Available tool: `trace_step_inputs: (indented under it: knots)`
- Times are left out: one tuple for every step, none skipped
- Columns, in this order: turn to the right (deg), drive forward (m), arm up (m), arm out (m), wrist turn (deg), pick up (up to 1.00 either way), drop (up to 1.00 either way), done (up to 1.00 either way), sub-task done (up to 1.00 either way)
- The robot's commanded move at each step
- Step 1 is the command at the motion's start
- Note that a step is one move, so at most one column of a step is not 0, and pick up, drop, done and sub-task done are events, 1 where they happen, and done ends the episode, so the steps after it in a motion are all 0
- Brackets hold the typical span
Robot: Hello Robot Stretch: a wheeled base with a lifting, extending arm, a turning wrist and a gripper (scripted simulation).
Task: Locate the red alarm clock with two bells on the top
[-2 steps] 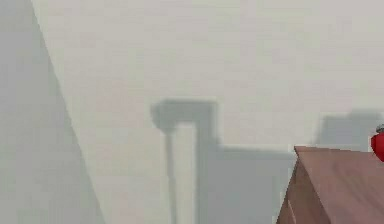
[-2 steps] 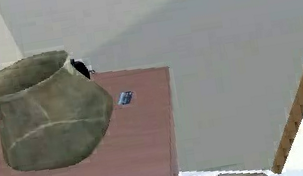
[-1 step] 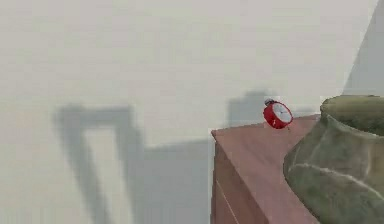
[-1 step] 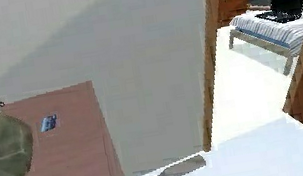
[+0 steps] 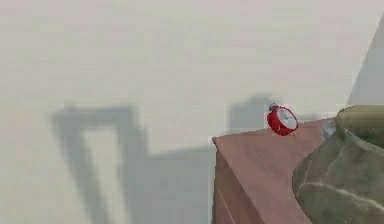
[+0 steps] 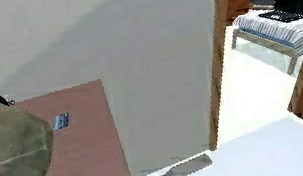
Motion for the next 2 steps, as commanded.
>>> trace_step_inputs:
  knots:
    - [24.0,0.00,0.00,0.00,0.0,0.00,0.00,0.00,0.00]
    - [0.0,0.00,0.00,0.00,0.0,0.00,0.00,1.00,0.00]
